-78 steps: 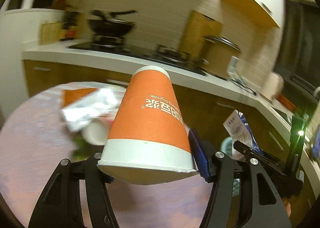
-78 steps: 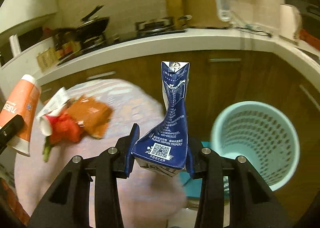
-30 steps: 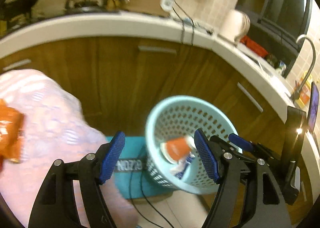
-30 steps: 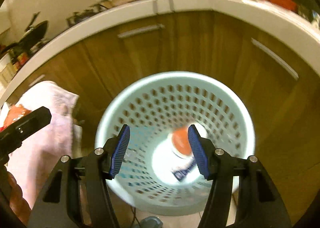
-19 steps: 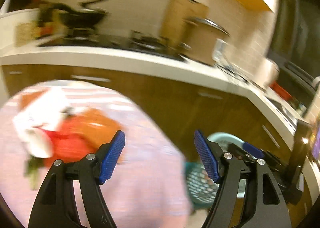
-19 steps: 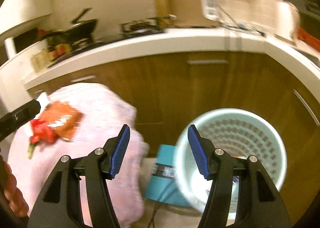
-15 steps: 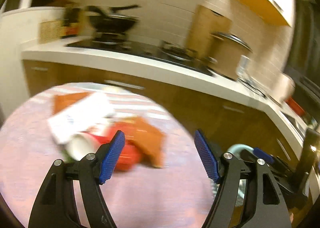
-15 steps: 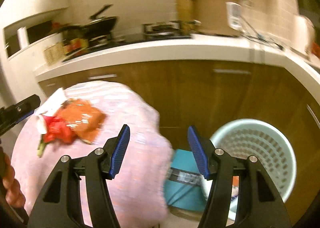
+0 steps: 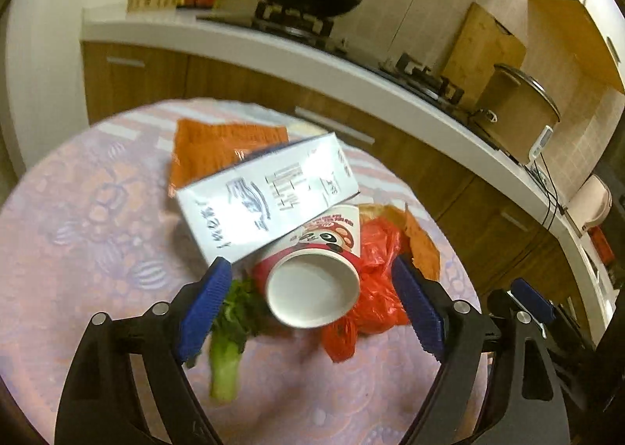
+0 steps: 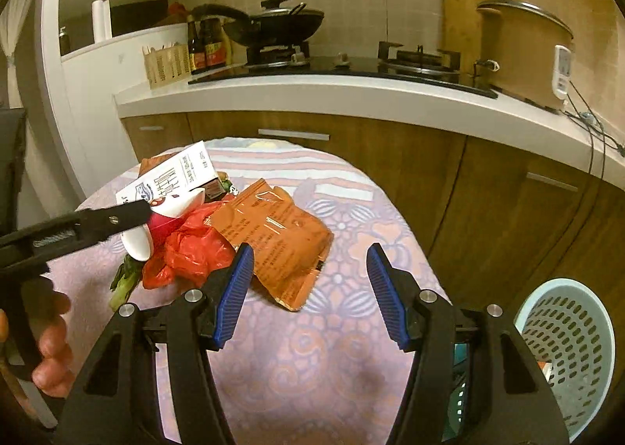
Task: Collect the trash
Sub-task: 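Grasp the red-white noodle cup with left tool while right tool grasps orange snack packet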
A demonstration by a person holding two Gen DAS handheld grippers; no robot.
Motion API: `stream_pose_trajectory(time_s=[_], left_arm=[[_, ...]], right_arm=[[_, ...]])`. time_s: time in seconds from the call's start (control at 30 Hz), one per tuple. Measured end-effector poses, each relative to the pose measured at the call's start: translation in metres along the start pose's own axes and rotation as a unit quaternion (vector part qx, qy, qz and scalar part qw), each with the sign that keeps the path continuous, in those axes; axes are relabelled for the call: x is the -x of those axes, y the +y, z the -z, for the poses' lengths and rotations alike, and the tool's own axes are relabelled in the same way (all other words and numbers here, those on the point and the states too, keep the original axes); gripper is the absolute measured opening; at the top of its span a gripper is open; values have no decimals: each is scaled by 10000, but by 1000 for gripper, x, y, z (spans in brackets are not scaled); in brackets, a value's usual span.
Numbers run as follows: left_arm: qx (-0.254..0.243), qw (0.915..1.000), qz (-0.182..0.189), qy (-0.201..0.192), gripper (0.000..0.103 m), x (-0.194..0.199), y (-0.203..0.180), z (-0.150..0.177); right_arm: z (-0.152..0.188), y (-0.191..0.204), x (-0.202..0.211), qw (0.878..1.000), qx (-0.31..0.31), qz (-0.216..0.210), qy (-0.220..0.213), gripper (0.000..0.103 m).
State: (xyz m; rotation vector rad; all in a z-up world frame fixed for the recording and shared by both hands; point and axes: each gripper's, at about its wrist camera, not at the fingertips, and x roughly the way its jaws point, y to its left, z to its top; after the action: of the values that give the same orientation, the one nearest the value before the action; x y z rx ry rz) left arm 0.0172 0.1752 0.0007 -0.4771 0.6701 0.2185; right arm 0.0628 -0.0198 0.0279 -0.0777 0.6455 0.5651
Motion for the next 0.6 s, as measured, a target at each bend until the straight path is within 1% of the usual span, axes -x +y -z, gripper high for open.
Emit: stream_pose_trajectory(time_s=[0.1, 0.2, 0.23, 0.27, 0.3, 0.4, 0.5, 0.6], left_arm=[[104, 9999, -62, 96, 82, -17, 5, -3], [143, 9998, -136, 80, 78, -23, 8, -4], [148, 9998, -143, 62, 68, -23, 9, -3], [154, 9998, -40, 90, 65, -24, 11, -2], [177, 9998, -18, 102, 65, -24, 12, -2], [194, 9998, -4, 91, 63, -15, 18, 3], [187, 9998, 120, -22, 62, 0, 21, 9], [112, 9996, 185, -155, 61, 20, 22, 14]], right_arm=[[-1, 0, -6, 10000, 15, 19, 47, 56], [-1, -1, -12, 9999, 31, 31, 108, 56], [0, -1, -12, 9999, 34, 32, 121, 56], [0, -2, -14, 9999, 34, 36, 142, 56], [0, -1, -15, 9999, 31, 32, 153, 56], [0, -1, -18, 9998, 20, -30, 202, 56], [2, 4, -17, 9996, 80, -120, 234, 56], [4, 14, -15, 9991, 160, -300, 264, 56]])
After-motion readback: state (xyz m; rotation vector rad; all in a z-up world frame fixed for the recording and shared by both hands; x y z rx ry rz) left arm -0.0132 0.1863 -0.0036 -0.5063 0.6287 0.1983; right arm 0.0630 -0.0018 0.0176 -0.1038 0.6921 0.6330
